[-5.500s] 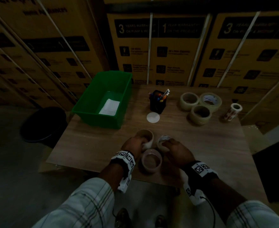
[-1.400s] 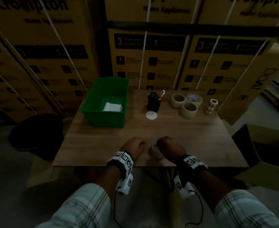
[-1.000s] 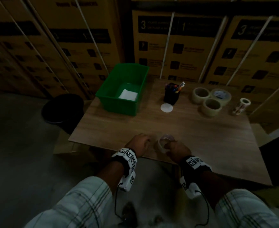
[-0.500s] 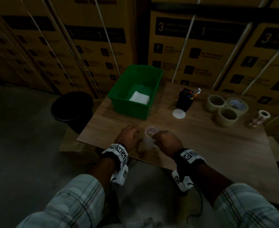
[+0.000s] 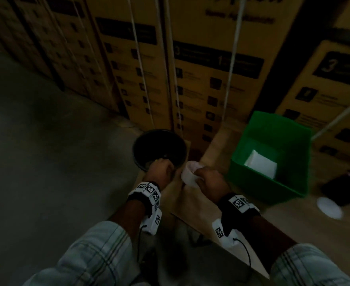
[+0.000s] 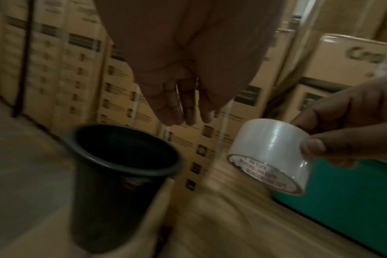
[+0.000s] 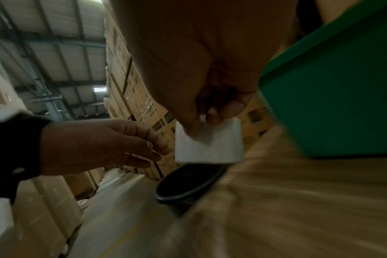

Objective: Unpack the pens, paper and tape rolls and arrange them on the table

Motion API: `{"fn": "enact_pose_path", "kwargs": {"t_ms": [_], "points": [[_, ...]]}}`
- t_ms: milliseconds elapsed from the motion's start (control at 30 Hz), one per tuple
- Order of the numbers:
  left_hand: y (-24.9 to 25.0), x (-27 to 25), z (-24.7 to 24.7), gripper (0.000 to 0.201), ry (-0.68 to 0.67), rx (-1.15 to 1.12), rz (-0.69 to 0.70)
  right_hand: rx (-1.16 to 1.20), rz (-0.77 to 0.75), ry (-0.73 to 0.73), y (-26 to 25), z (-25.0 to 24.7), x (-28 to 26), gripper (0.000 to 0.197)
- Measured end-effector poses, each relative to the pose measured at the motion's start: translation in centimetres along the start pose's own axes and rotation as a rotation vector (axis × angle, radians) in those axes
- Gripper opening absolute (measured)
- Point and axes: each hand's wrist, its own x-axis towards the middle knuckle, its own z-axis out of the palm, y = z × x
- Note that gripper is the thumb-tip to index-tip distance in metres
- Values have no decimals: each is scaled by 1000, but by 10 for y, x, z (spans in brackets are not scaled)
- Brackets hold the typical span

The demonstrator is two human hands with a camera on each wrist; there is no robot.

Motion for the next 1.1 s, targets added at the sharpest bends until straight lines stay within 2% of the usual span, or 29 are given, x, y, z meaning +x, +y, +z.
{"fn": "enact_pose_path", "kwargs": {"t_ms": [133, 267, 500, 600, 767, 1033, 1100], "points": [[-57, 34, -36, 24, -78, -24, -60, 56, 29, -48, -48, 19, 81, 44], [-94, 60, -44, 26, -161, -63, -61, 42, 109, -95, -73, 41, 140, 53], [-127, 94, -40, 25, -203, -76, -36, -67, 230, -157, -77, 69, 190, 35], [-129, 98, -41, 26, -189, -62, -32, -79, 291, -120, -76, 67, 192, 29], [-112, 88, -37, 31, -170, -65, 20, -7, 249, -37, -59, 62, 167, 22], [-16, 66, -3, 27, -235, 1, 246, 3, 233, 43, -11, 12, 74, 22], [11, 54, 9, 28, -234, -16, 259, 8, 265, 50, 3, 2, 44, 23]]}}
